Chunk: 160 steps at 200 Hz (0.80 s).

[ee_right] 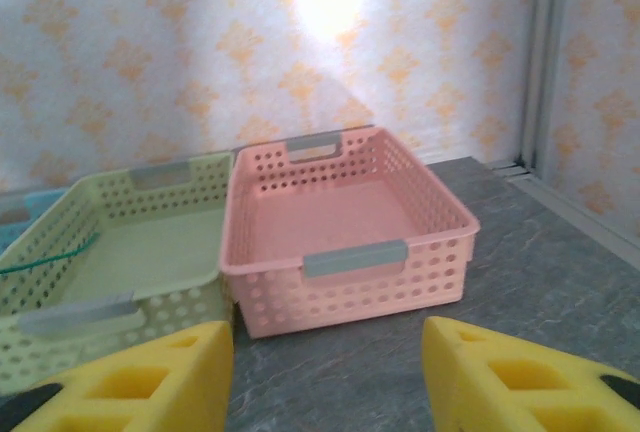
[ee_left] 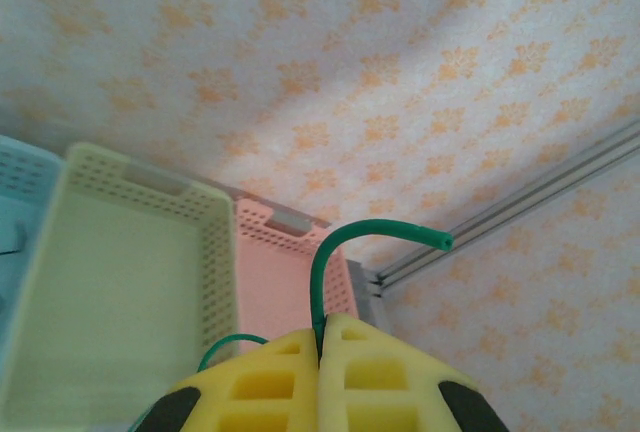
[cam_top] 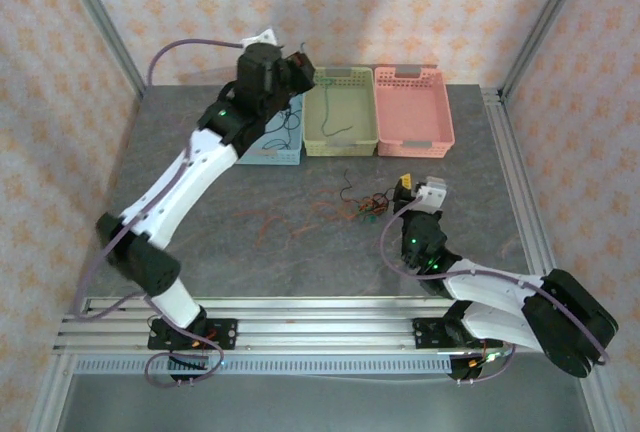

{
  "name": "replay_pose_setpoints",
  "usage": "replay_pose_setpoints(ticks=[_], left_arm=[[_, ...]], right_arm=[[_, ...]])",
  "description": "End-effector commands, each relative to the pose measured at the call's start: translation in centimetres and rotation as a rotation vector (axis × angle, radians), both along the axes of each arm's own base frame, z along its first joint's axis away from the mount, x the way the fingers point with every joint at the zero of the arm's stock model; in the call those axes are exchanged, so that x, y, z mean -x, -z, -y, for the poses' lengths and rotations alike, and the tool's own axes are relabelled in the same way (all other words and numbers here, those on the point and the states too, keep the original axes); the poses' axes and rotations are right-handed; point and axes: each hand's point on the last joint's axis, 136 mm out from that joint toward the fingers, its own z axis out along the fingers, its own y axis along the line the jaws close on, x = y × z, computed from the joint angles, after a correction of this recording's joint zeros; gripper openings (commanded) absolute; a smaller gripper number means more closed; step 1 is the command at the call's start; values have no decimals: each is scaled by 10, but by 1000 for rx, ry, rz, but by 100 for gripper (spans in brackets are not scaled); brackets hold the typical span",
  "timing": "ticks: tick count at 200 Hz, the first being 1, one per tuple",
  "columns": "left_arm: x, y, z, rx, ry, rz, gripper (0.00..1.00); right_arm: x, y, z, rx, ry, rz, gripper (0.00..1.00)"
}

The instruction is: Untangle the cables

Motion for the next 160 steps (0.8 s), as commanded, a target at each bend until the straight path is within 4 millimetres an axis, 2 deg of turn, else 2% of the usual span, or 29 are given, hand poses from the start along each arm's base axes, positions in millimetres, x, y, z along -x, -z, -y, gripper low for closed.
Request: replay_pose_setpoints(ticks=[1, 12, 14, 18, 36, 63, 93, 123, 160], left_arm=[[-26, -18, 31, 144, 68, 45, 0], [-41, -17, 42, 155, 76, 50, 0], [-48, -8, 46, 149, 77, 39, 0], [-55, -3, 51, 147, 80, 34, 0], [-78, 4, 68, 153, 83, 41, 0], [-111, 27, 96, 119, 84, 52, 0], [-140, 72, 122, 72, 73, 73, 0], [-151, 118, 144, -22, 68, 107, 0], [-144, 158, 175, -182, 118, 131, 0]], right_arm=[[8, -3, 20, -52, 92, 37, 52], [7, -1, 21, -53, 96, 36, 52], [7, -1, 21, -54, 95, 37, 52], [7, -1, 21, -55, 95, 38, 52], [5, -2, 19, -49, 80, 36, 51], [3, -1, 15, -47, 62, 30, 51], [1, -2, 8, -53, 32, 20, 51], [1, -2, 6, -58, 14, 16, 51], [-2, 1, 0, -55, -5, 1, 51]])
